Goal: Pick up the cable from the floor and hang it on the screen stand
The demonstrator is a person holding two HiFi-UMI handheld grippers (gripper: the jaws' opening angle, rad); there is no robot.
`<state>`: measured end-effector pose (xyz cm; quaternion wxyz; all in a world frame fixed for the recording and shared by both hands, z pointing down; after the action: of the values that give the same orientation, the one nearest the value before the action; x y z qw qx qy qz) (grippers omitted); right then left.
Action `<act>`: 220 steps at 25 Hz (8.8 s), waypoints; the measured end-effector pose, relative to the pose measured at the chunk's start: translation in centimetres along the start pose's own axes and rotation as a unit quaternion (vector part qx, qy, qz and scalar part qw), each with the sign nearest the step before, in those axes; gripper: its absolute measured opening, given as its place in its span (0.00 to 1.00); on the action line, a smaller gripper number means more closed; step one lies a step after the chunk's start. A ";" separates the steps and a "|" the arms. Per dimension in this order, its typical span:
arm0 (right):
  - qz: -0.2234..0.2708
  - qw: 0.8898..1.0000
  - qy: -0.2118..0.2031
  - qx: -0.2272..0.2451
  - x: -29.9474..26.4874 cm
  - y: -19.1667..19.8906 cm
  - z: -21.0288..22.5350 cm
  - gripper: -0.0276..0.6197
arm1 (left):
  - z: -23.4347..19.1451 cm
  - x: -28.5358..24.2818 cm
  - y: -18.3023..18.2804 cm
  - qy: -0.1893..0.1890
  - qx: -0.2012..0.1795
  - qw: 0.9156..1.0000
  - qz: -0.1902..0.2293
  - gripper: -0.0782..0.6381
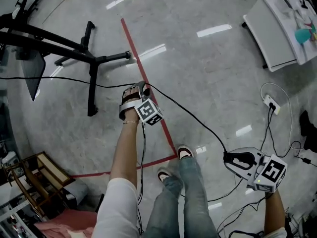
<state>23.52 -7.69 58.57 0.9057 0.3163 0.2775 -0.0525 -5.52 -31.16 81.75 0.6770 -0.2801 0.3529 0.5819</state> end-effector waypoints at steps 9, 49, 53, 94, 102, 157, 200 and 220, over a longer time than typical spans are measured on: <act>0.010 1.000 0.021 -0.014 3.4 0.0 0.6 0.20 | -1.6 -2.5 1.5 0.006 -0.006 0.999 -0.035 0.33; 0.033 0.999 0.021 -0.025 2.6 -0.2 -1.7 0.20 | -1.2 -2.2 3.8 -0.014 -0.021 0.999 -0.030 0.16; 0.046 0.998 0.024 -0.027 2.5 -0.2 -1.3 0.20 | -1.0 -1.5 3.9 -0.015 -0.027 0.999 -0.032 0.12; 0.088 0.995 0.041 -0.038 -5.9 -6.9 -0.9 0.20 | 0.3 11.5 8.7 0.078 0.230 0.970 0.021 0.15; 0.061 0.993 0.097 -0.042 -9.3 -8.7 -0.4 0.20 | 0.0 19.7 8.6 0.068 0.336 0.938 0.053 0.15; 0.331 0.852 -0.074 0.400 1.6 -36.5 -58.2 0.20 | -21.9 85.1 19.1 -0.347 0.512 0.701 0.354 0.14; 0.485 0.713 -0.185 0.471 11.1 -58.2 -82.5 0.20 | -43.1 109.3 29.6 -0.610 0.444 0.599 0.268 0.14; 0.447 0.793 -0.178 0.374 3.1 -67.8 -78.2 0.20 | -51.7 103.4 35.6 -0.576 0.492 0.621 0.201 0.14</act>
<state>-28.94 -14.26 -30.46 0.6725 0.7044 -0.1026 0.2027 -40.87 -5.07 -30.99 0.6447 0.5655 0.1720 0.4848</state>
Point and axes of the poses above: the fingertips, and each gripper's own axes: x backward along the fingers, z to its right, y out of its underside, the point moved 2 cm from there along x, backward along the fingers, and after that the axes turned 8 degrees about -x, right-handed, at the moved point
